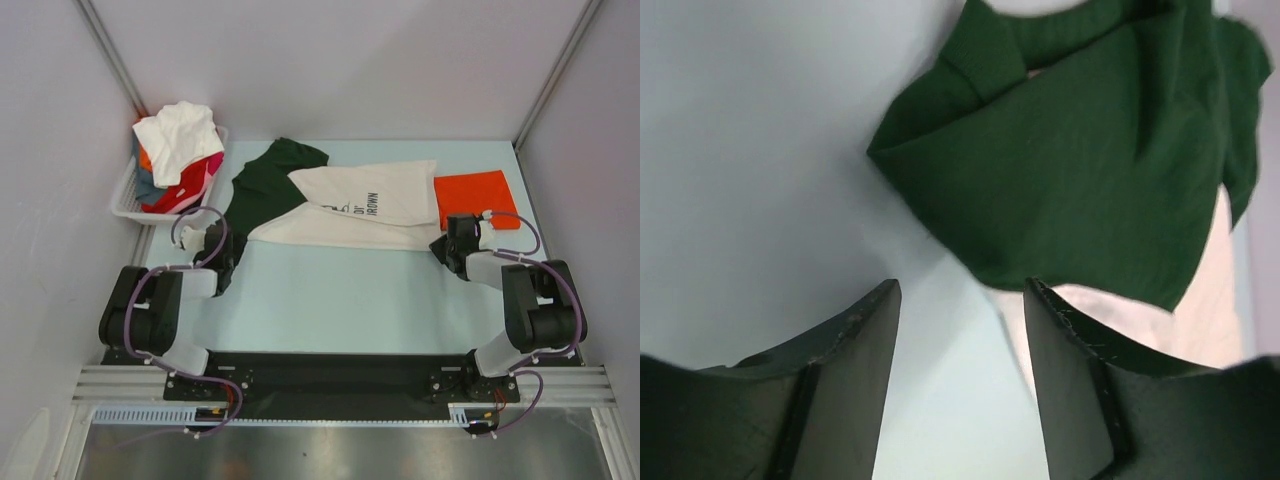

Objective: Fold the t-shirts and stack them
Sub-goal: Fold the tshirt

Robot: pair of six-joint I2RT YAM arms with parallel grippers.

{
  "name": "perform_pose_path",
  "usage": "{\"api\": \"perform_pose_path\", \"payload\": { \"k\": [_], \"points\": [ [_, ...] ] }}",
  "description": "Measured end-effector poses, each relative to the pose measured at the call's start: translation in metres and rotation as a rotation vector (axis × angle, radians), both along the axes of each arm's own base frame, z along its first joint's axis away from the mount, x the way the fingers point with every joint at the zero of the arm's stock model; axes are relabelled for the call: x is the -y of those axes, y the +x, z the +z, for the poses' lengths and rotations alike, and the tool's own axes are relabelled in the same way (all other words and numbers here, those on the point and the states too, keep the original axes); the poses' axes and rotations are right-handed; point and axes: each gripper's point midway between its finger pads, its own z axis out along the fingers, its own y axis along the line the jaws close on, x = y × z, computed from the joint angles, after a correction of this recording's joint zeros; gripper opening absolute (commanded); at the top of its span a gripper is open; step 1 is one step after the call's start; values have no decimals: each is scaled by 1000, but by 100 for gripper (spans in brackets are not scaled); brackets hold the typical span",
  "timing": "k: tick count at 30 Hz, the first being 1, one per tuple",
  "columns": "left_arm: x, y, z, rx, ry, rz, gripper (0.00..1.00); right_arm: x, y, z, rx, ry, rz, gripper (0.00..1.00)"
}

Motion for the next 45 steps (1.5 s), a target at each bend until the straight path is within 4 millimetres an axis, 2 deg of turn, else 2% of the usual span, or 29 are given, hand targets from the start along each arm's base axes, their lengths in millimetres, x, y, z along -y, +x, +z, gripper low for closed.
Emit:
{"api": "perform_pose_path", "payload": {
  "k": [4, 7, 11, 17, 20, 23, 26, 31, 35, 37, 39, 40, 41, 43, 44, 45],
  "points": [
    [-2, 11, -1, 35, -33, 32, 54, 0, -1, 1, 6, 1, 0, 0],
    [-4, 18, -2, 43, -47, 60, 43, 1, -4, 1, 7, 0, -1, 0],
    [-8, 22, -10, 26, -52, 92, 0, 1, -4, 4, 17, 1, -1, 0],
    [-15, 20, -13, 8, -40, 104, 0, 1, -4, 12, 39, 2, -2, 0],
    [-20, 15, -4, -2, -8, 98, 0, 1, -3, 19, 58, 4, -2, 0],
    [-25, 12, 17, 23, 33, 94, 1, 1, -2, 26, 76, 6, -2, 0],
    [-29, 11, 48, 67, 72, 86, 0, 0, -4, 35, 93, 8, 1, 0],
    [-31, 6, 92, 122, 116, 59, 0, -1, -6, 60, 137, 10, 7, 0],
    [-31, 6, 124, 130, 155, 32, 0, -3, 0, 100, 194, 5, 24, 0],
    [-31, 7, 146, 143, 173, 18, 0, -4, 6, 132, 243, 1, 40, 0],
    [-31, 6, 173, 174, 186, 6, 0, -7, 12, 176, 322, 3, 62, 0],
    [-30, 4, 194, 206, 194, -4, 0, -8, 13, 195, 355, 2, 70, 0],
    [-30, 2, 210, 233, 197, -10, 0, -9, 13, 224, 410, 1, 81, 0],
    [-29, -7, 256, 316, 207, -23, 0, -10, 6, 270, 507, 0, 97, 0],
    [-30, -14, 281, 365, 213, -26, 0, -10, -1, 293, 557, -2, 105, 0],
    [-29, -28, 324, 458, 217, -30, 0, -8, -16, 335, 653, -6, 109, 0]
  ]
}}
